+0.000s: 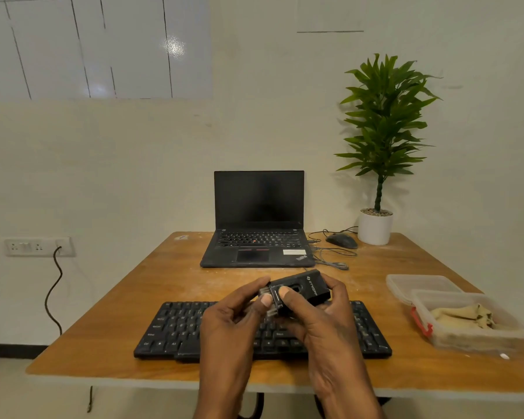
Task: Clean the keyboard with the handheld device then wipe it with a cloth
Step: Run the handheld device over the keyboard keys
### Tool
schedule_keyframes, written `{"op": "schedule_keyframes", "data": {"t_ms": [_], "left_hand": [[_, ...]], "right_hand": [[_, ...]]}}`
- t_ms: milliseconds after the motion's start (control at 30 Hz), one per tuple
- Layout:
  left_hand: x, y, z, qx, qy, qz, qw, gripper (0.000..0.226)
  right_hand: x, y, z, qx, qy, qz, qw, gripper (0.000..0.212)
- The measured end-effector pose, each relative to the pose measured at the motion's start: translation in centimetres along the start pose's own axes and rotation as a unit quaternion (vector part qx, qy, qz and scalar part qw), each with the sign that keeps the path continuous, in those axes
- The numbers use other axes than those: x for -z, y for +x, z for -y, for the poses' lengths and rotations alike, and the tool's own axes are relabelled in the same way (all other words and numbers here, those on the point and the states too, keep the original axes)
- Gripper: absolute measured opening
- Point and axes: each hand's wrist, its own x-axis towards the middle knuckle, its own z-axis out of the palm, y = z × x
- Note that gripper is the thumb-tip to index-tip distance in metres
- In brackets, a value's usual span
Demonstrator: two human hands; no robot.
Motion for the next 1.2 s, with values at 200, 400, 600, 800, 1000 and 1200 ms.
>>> {"op": "schedule_keyframes", "data": {"t_ms": [200, 400, 600, 800, 1000, 1200], "left_hand": [[0.1, -0.2, 0.5, 0.014, -0.003, 0.0, 1.0, 0.028], [-0.1, -0.3, 0.4, 0.03, -0.019, 0.048, 0.998, 0.034], [-0.3, -0.2, 0.9, 0.049, 0.001, 0.06, 0.997, 0.055], [-0.2, -0.4, 1.0, 0.035, 0.038, 0.051, 0.997, 0.055], [-0.1, -0.2, 1.4, 0.052, 0.062, 0.048, 0.995, 0.061], [-0.1, -0.3, 1.4, 0.035, 0.082, 0.058, 0.994, 0.058]], "right_hand": [[0.1, 0.0, -0.1, -0.006, -0.009, 0.001, 1.0, 0.058], [0.3, 0.2, -0.6, -0.009, -0.003, -0.018, 1.0, 0.051], [0.6, 0.3, -1.1, -0.016, 0.001, -0.026, 1.0, 0.047], [0.6, 0.2, -1.1, -0.036, 0.011, -0.013, 0.999, 0.05], [0.7, 0.3, -1.0, -0.066, 0.009, -0.013, 0.998, 0.049], [0.5, 0.4, -1.1, -0.063, 0.01, -0.034, 0.997, 0.048]]}}
